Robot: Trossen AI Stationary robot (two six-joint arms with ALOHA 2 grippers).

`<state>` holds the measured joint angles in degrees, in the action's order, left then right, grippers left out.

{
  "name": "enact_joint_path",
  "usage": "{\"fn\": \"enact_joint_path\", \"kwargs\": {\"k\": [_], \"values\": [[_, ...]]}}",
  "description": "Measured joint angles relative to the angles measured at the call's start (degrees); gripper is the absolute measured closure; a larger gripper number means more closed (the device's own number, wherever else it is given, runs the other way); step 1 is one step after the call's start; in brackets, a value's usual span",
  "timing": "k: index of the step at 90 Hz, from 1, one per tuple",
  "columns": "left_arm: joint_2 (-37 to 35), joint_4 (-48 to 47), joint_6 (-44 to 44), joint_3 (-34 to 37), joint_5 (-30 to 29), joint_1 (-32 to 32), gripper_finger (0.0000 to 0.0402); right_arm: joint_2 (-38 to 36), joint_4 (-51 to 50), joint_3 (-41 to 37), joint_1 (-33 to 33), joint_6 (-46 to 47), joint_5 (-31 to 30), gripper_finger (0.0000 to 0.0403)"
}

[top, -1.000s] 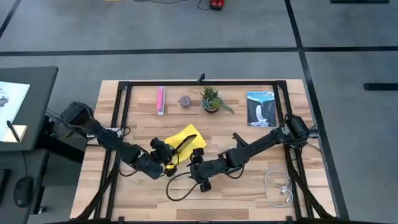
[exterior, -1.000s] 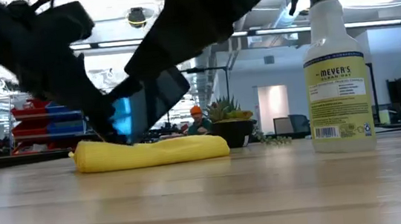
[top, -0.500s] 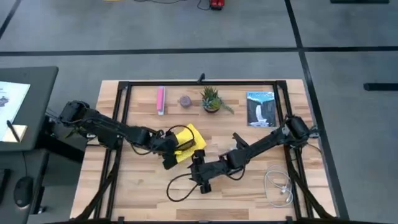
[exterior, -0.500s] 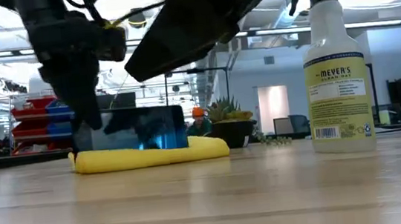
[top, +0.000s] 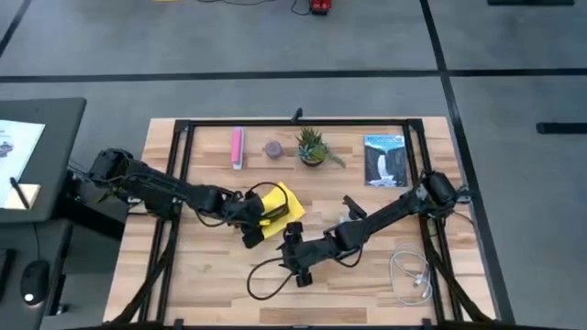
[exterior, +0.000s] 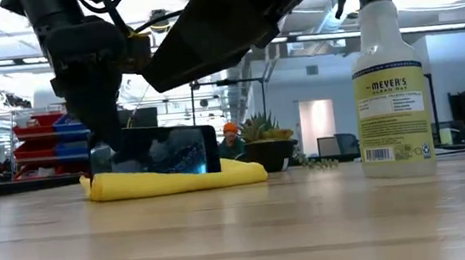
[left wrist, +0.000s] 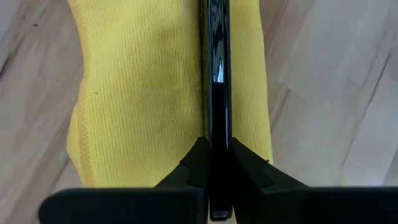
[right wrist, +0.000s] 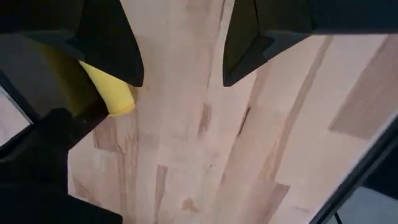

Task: Apply microfiber cloth
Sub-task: Wipe the front of the cellphone with the yellow microfiber cloth

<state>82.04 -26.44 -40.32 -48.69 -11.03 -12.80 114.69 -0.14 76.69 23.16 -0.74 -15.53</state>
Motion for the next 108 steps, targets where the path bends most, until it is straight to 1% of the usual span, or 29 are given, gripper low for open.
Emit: {"fn": "enact_joint_path", "kwargs": {"k": [5, 14, 20, 35, 41, 44, 55, 63, 66, 75, 79, 84, 89, 101, 108], "values": [[-2.1, -0.6, 1.0, -0.3, -1.3, -0.5, 0.0390, -0.2, -1.0, 0.0, 0.5, -1.0, -1.0, 0.0196], [-7.0, -0.4, 1.8, -0.6, -6.3, -1.6, 0.0390, -0.4, -2.5, 0.0, 0.5, -1.3, -1.4, 0.0196], [-10.4, -2.8, 1.2, -0.6, -9.5, -2.6, 0.0390, -0.2, -2.5, 0.0, -0.3, -1.3, -1.4, 0.0196], [-17.9, -7.4, -2.6, -0.4, -15.4, -6.0, 0.0390, -0.1, 0.2, 0.0, -3.4, -1.3, -1.5, 0.0196], [-21.0, -7.3, -5.2, 1.4, -18.0, -8.0, 0.0390, -0.1, 1.8, 0.0, -4.9, -2.0, -0.9, 0.0196], [-22.3, -7.4, -6.8, 2.6, -18.9, -9.0, 0.0390, 0.0, 2.9, 0.0, -5.7, -3.3, 0.3, 0.0196], [-27.1, -7.6, -14.3, 8.0, -22.2, -13.2, 0.0390, 0.0, 9.5, 0.0, -8.3, -8.6, 7.9, 0.0196], [-30.0, -7.3, -19.9, 12.2, -24.4, -16.6, 0.0390, 0.6, 13.0, 0.1, -10.1, -8.8, 9.9, 0.0196], [-30.8, -7.4, -21.8, 13.5, -25.3, -17.7, 0.0390, 0.7, 13.3, 0.1, -10.6, -8.8, 10.8, 0.0196], [-33.5, -7.2, -26.6, 17.2, -27.1, -20.5, 0.0390, 1.8, 14.1, 0.0, -12.8, -10.6, 17.6, 0.0194], [-34.4, -7.3, -28.4, 18.6, -27.8, -21.4, 0.0390, 2.6, 14.7, 0.2, -13.6, -10.7, 19.6, 0.0190], [-35.5, -7.5, -30.2, 20.0, -28.2, -22.2, 0.0390, 3.4, 13.4, 0.0, -14.6, -10.7, 20.6, 0.0183], [-36.5, -7.7, -31.2, 21.0, -28.7, -22.9, 0.0390, 5.4, 14.3, 0.5, -15.6, -10.7, 21.5, 0.0172], [-37.8, -7.2, -32.0, 22.4, -30.0, -23.8, 0.0390, 8.3, 13.0, 1.4, -17.1, -9.8, 21.7, 0.0139], [-37.8, -7.2, -32.2, 22.5, -30.2, -24.0, 0.0390, 8.5, 8.5, 1.5, -17.4, -10.1, 21.7, 0.0125]]}}
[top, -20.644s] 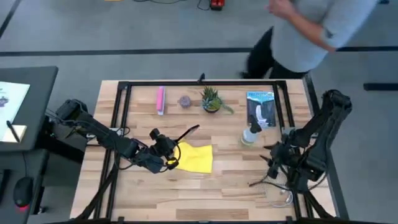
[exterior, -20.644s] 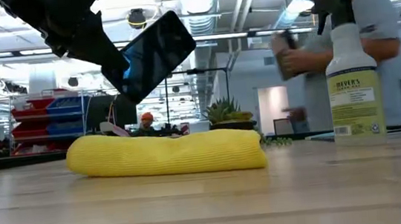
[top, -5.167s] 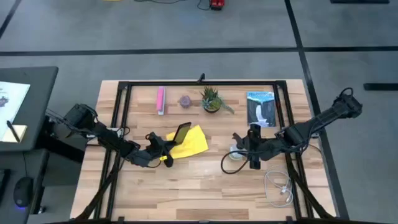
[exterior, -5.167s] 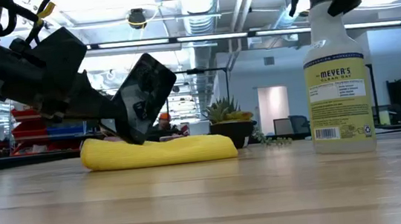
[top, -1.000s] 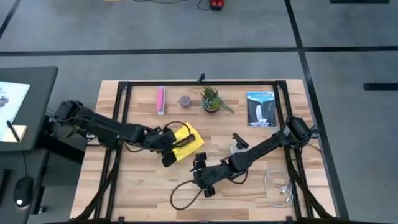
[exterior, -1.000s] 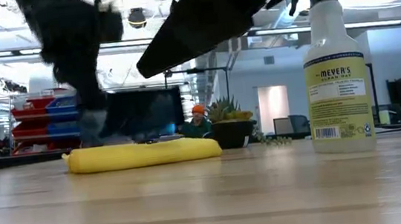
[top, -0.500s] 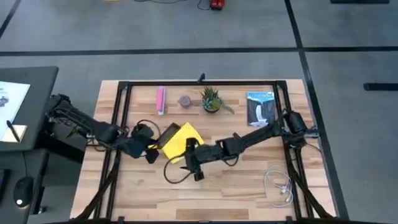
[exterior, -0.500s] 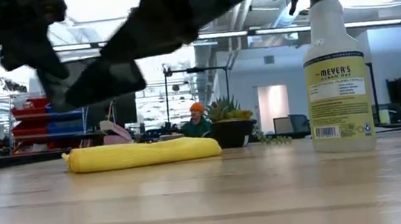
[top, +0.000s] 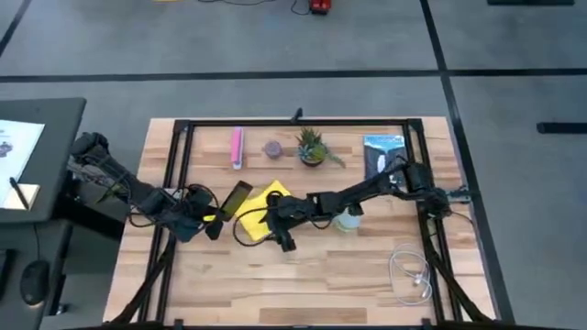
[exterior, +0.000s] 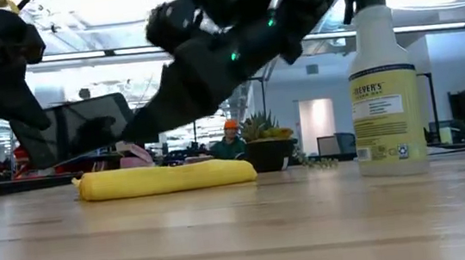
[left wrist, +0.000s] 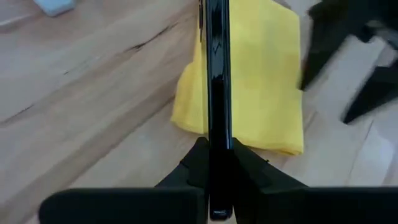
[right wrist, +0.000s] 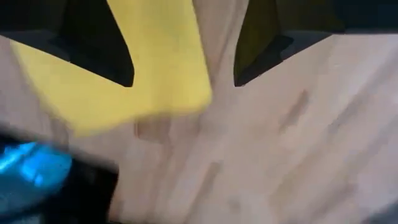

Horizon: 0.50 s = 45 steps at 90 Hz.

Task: Apply microfiber cloth
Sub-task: Wipe the front of the cellphone with the yellow microfiber cloth

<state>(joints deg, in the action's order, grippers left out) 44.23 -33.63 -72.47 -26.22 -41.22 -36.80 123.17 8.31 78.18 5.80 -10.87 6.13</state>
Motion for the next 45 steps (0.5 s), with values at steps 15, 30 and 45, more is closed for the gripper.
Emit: {"fn": "enact_joint_path", "kwargs": {"k": [15, 30, 45], "values": [[0.0, 0.4, 0.7, 0.0, -0.1, 0.0, 0.0390, -1.3, -4.9, 0.5, 0.1, -0.2, -3.9, 0.0113], [0.0, 0.6, 1.7, 0.0, -0.3, 0.0, 0.0390, -2.9, -9.3, 0.5, -0.1, -0.6, -6.1, 0.0113], [0.0, 0.7, 2.6, 0.0, -0.3, 0.0, 0.0388, -3.4, -11.0, 0.7, 0.6, -0.3, -6.4, 0.0113]]}}
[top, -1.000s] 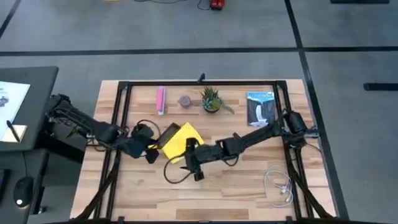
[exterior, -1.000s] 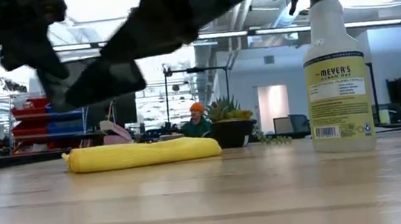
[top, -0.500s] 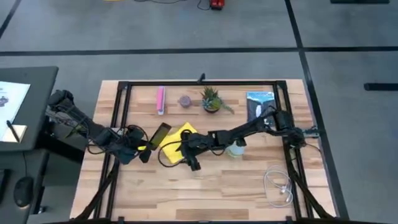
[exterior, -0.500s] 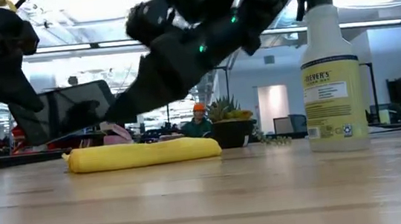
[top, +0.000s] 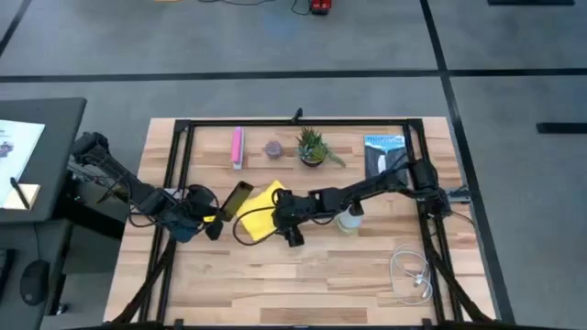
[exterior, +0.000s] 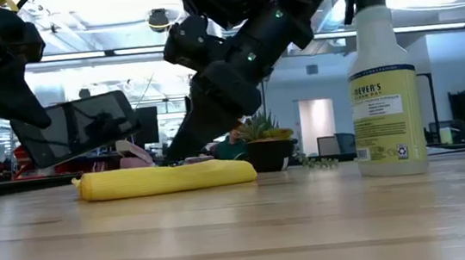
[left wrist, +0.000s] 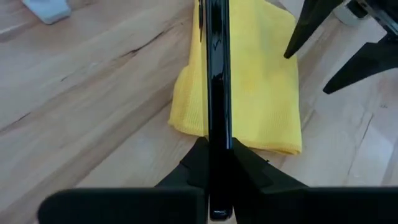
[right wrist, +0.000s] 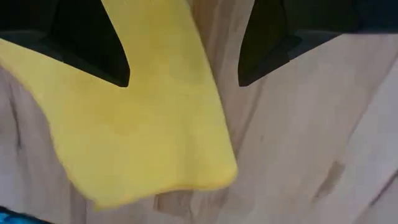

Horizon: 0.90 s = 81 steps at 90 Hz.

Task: Apply microfiber cloth
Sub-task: Wipe the front of the cellphone with the yellow microfiber cloth

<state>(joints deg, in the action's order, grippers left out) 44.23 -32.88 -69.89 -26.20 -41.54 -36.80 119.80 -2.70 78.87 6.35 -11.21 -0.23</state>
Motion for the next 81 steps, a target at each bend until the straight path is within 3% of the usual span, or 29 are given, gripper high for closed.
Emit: {"fn": "enact_joint_path", "kwargs": {"k": [20, 33, 63, 73, 81], "values": [[0.0, 0.3, 1.1, 0.0, 0.0, -0.3, 0.0386, 0.5, 2.4, 5.8, 1.5, -0.8, 1.8, 0.0113], [0.0, 0.3, 0.7, 0.0, 0.1, -1.5, 0.0386, 4.6, 8.7, 5.8, 0.1, 0.7, 3.2, 0.0113], [0.0, 0.2, -0.4, 0.0, -0.8, -3.2, 0.0387, 12.2, 9.4, 6.3, -3.5, 4.6, 3.9, 0.0116], [0.0, 0.2, -0.7, 0.0, -1.0, -3.2, 0.0387, 12.2, 7.2, 6.5, -3.9, 4.9, 4.3, 0.0145], [0.0, 0.3, -1.4, 0.0, -1.0, -3.2, 0.0387, 12.2, 4.8, 6.5, -3.9, 4.9, 4.8, 0.0208]]}}
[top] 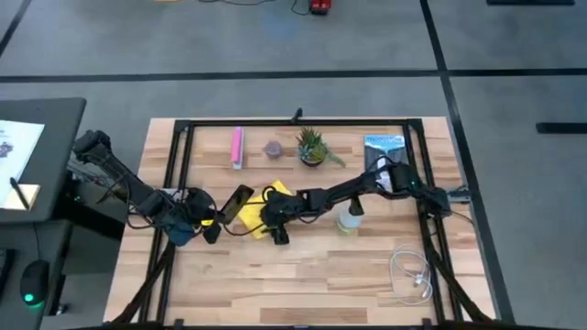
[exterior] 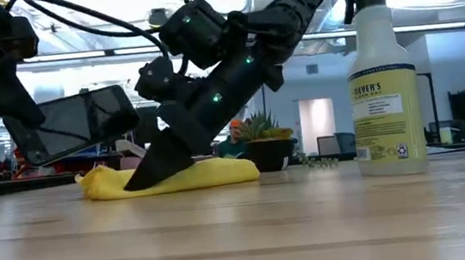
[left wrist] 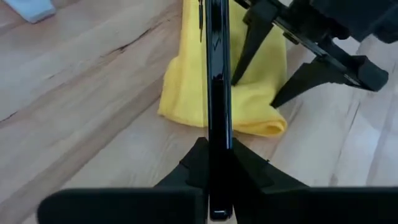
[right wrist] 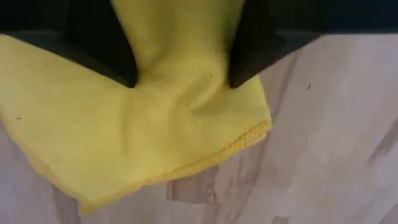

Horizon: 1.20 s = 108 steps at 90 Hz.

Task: Apply microfiber cloth
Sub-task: Wipe the front of the cellphone with the yellow microfiber cloth

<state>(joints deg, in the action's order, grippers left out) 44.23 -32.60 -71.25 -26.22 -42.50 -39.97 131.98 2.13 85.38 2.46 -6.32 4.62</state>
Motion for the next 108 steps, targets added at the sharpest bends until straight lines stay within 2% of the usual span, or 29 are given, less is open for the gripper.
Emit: {"fn": "enact_joint_path", "kwargs": {"k": [12, 17, 28, 36, 42, 48, 53, 58, 74, 97, 108], "values": [[0.0, 0.2, -1.1, 0.0, 1.2, 0.0, 0.0387, 0.0, -3.5, 0.0, -0.2, -0.6, 4.3, 0.0351], [0.0, 0.3, -2.2, 0.0, 1.3, -0.2, 0.0387, -0.1, -5.6, 0.0, -0.1, -1.5, 4.1, 0.0383], [0.1, 1.8, -5.6, 0.2, 2.6, -0.2, 0.0389, -2.8, -10.6, -0.1, 0.2, -1.3, 3.1, 0.0391], [0.7, 5.7, -6.7, 2.4, 3.4, -0.7, 0.0392, -5.9, -13.8, -0.6, 0.7, -1.7, 0.0, 0.0398], [0.9, 9.7, -7.3, 5.1, 3.4, -1.0, 0.0392, -8.9, -16.9, -0.9, 1.3, -1.1, -4.7, 0.0398], [1.2, 15.2, -8.1, 8.1, 2.7, -1.2, 0.0392, -12.3, -17.4, -0.8, 1.5, 2.4, -12.0, 0.0400], [1.2, 19.4, -8.2, 10.8, 0.4, -1.3, 0.0392, -15.4, -18.5, -0.6, 1.3, 4.0, -17.2, 0.0400], [1.6, 25.2, -8.2, 13.6, -2.1, -1.3, 0.0392, -17.5, -18.2, -0.4, 1.4, 3.7, -19.7, 0.0401], [4.5, 44.3, -1.6, 19.1, -7.8, -1.3, 0.0392, -18.8, -12.5, -0.7, 2.3, 1.8, -19.7, 0.0401], [12.1, 60.6, 7.4, 19.1, -10.3, -1.3, 0.0390, -12.6, 7.4, -0.6, 3.2, 0.9, -19.4, 0.0402], [15.7, 66.8, 10.5, 19.1, -10.9, -1.2, 0.0389, -10.1, 11.6, -0.4, 3.4, 0.7, -18.9, 0.0402]]}}
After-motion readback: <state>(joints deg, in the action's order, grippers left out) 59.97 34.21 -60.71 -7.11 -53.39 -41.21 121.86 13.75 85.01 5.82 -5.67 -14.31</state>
